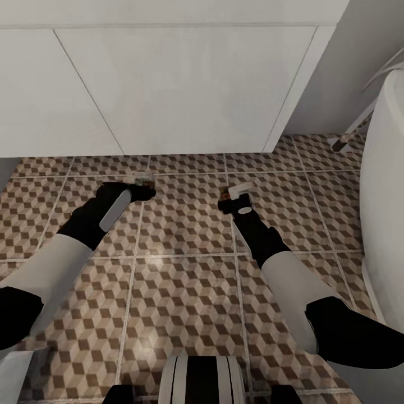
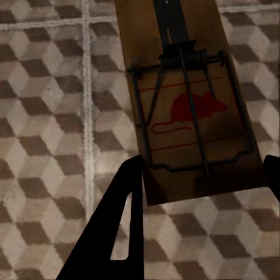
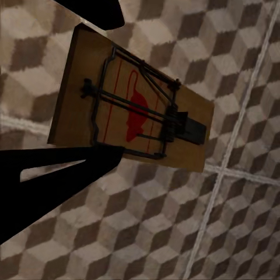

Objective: Take the four mousetraps from the cabinet in the bathroom and place them on the bathroom floor. Make sure all four end up on the same floor surface, and ensure that at least two of them are either under or directly next to the same bathroom sink.

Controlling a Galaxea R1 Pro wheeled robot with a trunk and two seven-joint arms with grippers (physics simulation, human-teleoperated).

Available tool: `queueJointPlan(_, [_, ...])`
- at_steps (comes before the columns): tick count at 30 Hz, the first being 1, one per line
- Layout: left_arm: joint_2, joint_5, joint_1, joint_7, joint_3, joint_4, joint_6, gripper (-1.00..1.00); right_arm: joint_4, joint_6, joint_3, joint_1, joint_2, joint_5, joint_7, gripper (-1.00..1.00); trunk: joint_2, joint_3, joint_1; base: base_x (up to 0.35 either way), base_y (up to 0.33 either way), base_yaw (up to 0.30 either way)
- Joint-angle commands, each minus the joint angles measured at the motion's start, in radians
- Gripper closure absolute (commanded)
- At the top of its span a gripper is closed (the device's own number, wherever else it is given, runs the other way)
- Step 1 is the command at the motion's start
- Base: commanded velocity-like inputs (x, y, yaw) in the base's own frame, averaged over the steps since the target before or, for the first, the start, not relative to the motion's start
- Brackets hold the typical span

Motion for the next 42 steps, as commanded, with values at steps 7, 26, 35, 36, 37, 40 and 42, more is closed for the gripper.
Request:
queueJointPlan(7, [0.036, 0.01, 0.023, 0.007, -0.005, -0.023, 0.002, 1.0, -0.001, 0.002, 0.003, 0.0, 0.0, 0.008, 0.047, 1.0, 0.0, -0.001, 0.0, 0.0, 0.0, 0.0])
queueJointPlan(26, [0.038, 0.01, 0.073, 0.006, -0.007, -0.018, 0.0, 1.0, -0.001, 0.003, 0.002, 0.001, 0.0, 0.011, 0.04, 1.0, -0.003, -0.066, 0.006, 0.0, 0.0, 0.0])
queueJointPlan(35, [0.038, 0.01, 0.073, 0.006, -0.007, -0.023, 0.0, 1.0, -0.003, 0.001, 0.002, 0.001, 0.0, 0.013, 0.039, 1.0, -0.006, -0.115, 0.01, 0.0, 0.0, 0.0])
queueJointPlan(36, [0.038, 0.01, 0.073, 0.006, -0.007, -0.023, 0.0, 1.0, -0.004, 0.001, 0.002, 0.001, 0.0, 0.014, 0.039, 1.0, -0.006, -0.12, 0.011, 0.0, 0.0, 0.0])
queueJointPlan(37, [0.038, 0.01, 0.073, 0.006, -0.007, -0.024, 0.0, 1.0, -0.005, 0.001, 0.002, 0.001, 0.0, 0.014, 0.039, 1.0, -0.006, -0.126, 0.011, 0.0, 0.0, 0.0])
queueJointPlan(40, [0.038, 0.01, 0.073, 0.006, -0.007, -0.025, 0.0, 1.0, -0.011, 0.0, 0.002, 0.001, 0.0, 0.015, 0.039, 1.0, -0.007, -0.142, 0.013, 0.0, 0.0, 0.0])
queueJointPlan(42, [0.038, 0.01, 0.073, 0.006, -0.006, -0.025, 0.0, 1.0, -0.018, 0.0, 0.003, 0.001, 0.0, 0.015, 0.039, 1.0, -0.007, -0.149, 0.013, 0.0, 0.0, 0.0])
